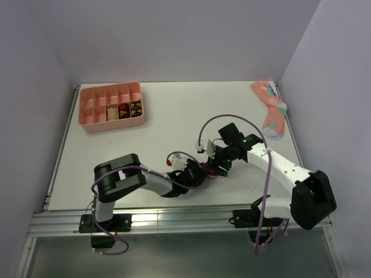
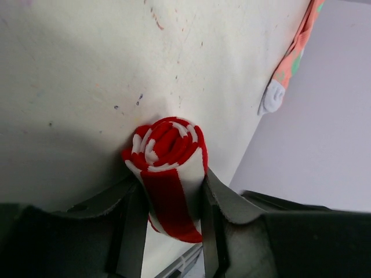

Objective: Roll the socks
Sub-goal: Pick up the sock at the center of the board, then place the sock in the storage box.

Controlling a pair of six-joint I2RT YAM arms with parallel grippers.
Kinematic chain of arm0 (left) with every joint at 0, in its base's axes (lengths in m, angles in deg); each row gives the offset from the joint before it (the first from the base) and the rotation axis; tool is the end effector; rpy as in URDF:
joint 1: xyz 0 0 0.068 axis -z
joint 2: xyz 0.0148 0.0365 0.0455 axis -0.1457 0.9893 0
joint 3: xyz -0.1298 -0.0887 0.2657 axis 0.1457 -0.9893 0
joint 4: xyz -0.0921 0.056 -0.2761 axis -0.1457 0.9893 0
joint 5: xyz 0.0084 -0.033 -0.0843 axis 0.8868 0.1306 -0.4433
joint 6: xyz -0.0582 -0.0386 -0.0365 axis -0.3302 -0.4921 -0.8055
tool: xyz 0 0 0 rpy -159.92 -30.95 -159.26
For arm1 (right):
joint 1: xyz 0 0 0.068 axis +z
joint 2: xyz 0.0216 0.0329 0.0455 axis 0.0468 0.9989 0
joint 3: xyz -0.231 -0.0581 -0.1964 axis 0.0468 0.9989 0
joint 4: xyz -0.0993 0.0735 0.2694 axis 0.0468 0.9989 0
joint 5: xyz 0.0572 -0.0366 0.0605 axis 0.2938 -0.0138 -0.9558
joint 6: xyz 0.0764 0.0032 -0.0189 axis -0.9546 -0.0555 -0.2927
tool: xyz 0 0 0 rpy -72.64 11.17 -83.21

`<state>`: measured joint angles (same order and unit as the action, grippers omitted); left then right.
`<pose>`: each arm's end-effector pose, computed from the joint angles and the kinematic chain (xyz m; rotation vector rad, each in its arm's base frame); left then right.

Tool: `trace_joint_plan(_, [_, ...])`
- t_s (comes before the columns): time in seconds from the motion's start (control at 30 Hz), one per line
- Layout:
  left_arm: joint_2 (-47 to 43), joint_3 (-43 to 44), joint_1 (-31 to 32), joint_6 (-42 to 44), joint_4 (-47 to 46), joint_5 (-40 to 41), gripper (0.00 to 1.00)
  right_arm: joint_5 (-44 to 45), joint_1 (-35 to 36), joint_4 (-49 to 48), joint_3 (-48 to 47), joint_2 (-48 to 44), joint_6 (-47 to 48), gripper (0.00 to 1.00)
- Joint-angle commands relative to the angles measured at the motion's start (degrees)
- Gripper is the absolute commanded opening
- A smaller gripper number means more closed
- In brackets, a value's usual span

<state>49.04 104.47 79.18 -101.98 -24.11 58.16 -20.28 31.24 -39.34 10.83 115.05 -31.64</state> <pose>0.1699 -0.3786 0.0909 -1.1830 2.0743 -1.2104 0.2182 0.1524 0.2023 -1.6894 2.0765 0.5428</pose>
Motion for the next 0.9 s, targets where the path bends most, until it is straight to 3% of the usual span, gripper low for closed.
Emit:
trace_joint_plan(0.0, [-4.8,-1.3,-1.6,7.0,3.5,-0.4,0.0,1.2,0.4,-1.6,-2.5,-4.8,-5.7,0.67])
trace_joint_plan(0.3, [-19.9,-6.3,-7.8,20.2,7.3,-1.5,0.0,8.3,-3.1,-1.3,-6.6,-10.9,-10.8,0.7])
trace_joint_plan(0.43, [-29.4,-0.3,-14.0,33.1,20.1,-2.6,0.0,10.9,-5.6,-1.8,-10.0,-9.4,-10.9,0.7])
trace_joint_plan(0.53, [-34.9,9.6,-21.2,45.6,36.0,-2.7,0.0,9.6,-7.7,-1.0,-14.0,-6.2,-10.1,0.7])
trace_joint_plan(0.63, [-37.0,18.7,-32.3,59.1,44.7,-11.4,0.0,8.1,-9.5,2.0,-19.5,-3.4,-10.1,0.69])
trace_joint_plan(0.67, [-36.1,23.5,-38.5,61.5,47.1,-16.8,0.0,8.0,-10.1,3.1,-21.8,-2.9,-10.4,0.69])
trace_joint_plan(0.73, [-34.0,28.0,-45.2,68.8,52.4,-24.8,0.0,7.1,-10.7,4.4,-23.6,-1.3,-10.2,0.69])
trace_joint_plan(0.77, [-31.3,32.5,-51.7,71.1,54.1,-27.5,0.0,6.9,-11.0,5.3,-25.0,-0.7,-10.0,0.69])
trace_joint_plan(0.87, [-25.0,41.4,-59.8,78.4,58.9,-31.6,0.0,7.1,-12.1,6.4,-25.7,1.0,-9.2,0.68])
